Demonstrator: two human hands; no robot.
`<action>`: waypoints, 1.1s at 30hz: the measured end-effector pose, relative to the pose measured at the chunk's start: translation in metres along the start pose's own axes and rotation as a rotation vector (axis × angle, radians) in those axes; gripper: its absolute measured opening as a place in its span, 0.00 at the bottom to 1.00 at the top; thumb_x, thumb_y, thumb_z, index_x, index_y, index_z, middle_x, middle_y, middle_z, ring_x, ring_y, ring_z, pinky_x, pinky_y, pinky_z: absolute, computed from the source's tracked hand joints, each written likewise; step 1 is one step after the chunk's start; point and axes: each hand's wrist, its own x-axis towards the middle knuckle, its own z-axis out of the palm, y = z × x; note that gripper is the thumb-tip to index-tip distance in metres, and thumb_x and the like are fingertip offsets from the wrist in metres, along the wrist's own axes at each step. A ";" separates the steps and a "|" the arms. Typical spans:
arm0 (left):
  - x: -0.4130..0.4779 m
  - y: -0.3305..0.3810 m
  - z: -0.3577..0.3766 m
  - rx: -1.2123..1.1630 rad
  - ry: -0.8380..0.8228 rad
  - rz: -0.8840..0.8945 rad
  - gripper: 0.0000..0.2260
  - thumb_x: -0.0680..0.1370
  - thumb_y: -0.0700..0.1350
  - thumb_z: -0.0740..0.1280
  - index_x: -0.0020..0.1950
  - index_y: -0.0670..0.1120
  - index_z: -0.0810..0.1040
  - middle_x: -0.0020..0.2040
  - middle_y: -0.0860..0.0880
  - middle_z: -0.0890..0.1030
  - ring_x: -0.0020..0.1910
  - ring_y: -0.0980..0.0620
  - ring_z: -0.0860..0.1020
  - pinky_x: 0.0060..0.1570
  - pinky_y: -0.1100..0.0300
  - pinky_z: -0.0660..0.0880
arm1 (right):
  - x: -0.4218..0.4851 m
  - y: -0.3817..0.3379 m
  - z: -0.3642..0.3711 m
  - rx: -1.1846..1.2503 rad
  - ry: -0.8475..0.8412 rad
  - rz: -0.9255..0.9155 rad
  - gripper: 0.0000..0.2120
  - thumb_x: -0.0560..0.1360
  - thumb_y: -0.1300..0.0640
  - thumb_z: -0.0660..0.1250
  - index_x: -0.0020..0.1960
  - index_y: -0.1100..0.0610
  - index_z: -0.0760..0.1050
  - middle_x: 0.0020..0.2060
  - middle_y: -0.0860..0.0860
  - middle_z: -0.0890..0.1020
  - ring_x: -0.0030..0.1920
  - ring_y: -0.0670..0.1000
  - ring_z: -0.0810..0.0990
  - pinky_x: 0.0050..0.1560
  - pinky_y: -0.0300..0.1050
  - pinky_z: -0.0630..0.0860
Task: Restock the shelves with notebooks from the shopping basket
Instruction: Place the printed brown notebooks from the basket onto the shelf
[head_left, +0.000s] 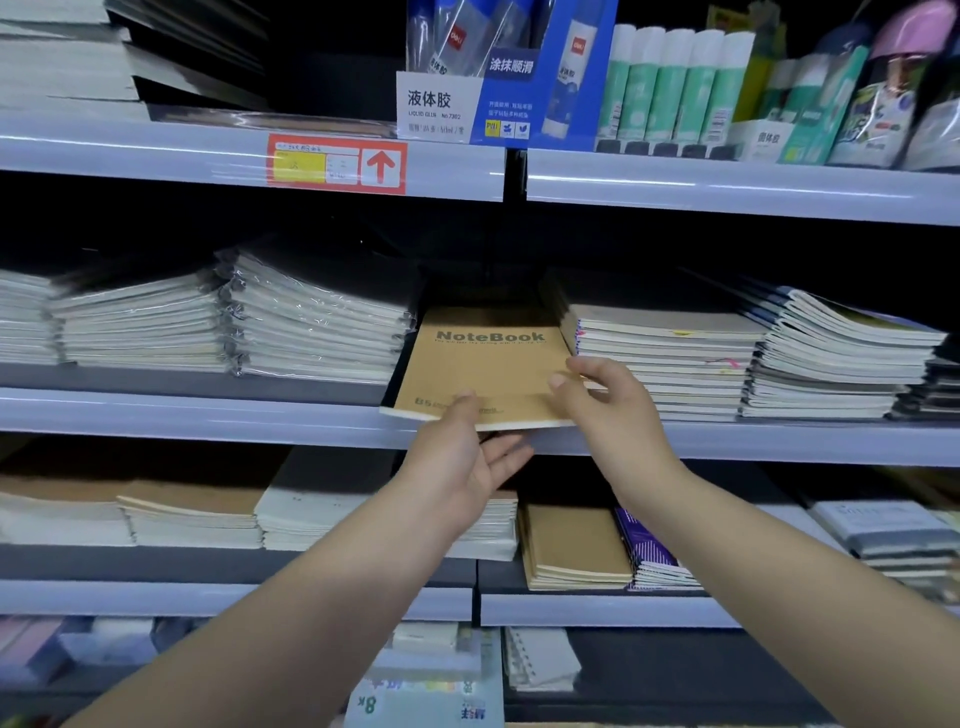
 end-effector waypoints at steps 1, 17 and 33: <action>0.002 0.004 0.000 0.021 -0.011 -0.005 0.12 0.83 0.50 0.59 0.64 0.47 0.71 0.53 0.45 0.82 0.45 0.47 0.82 0.39 0.52 0.80 | -0.004 0.001 -0.001 -0.053 -0.056 -0.028 0.18 0.74 0.51 0.71 0.62 0.51 0.74 0.60 0.45 0.75 0.57 0.40 0.74 0.53 0.27 0.70; 0.019 0.031 -0.065 0.840 0.167 0.610 0.28 0.74 0.50 0.73 0.73 0.56 0.67 0.65 0.51 0.75 0.50 0.55 0.80 0.57 0.55 0.77 | 0.003 0.009 -0.005 -0.664 0.085 -0.560 0.04 0.75 0.53 0.70 0.50 0.50 0.81 0.44 0.41 0.70 0.40 0.43 0.73 0.30 0.37 0.68; 0.058 0.043 -0.049 0.672 0.271 0.705 0.06 0.78 0.39 0.67 0.46 0.50 0.76 0.36 0.55 0.81 0.36 0.57 0.82 0.34 0.63 0.79 | 0.039 0.015 0.028 -0.703 -0.036 -0.426 0.04 0.79 0.57 0.63 0.50 0.58 0.74 0.48 0.51 0.75 0.40 0.51 0.76 0.41 0.47 0.76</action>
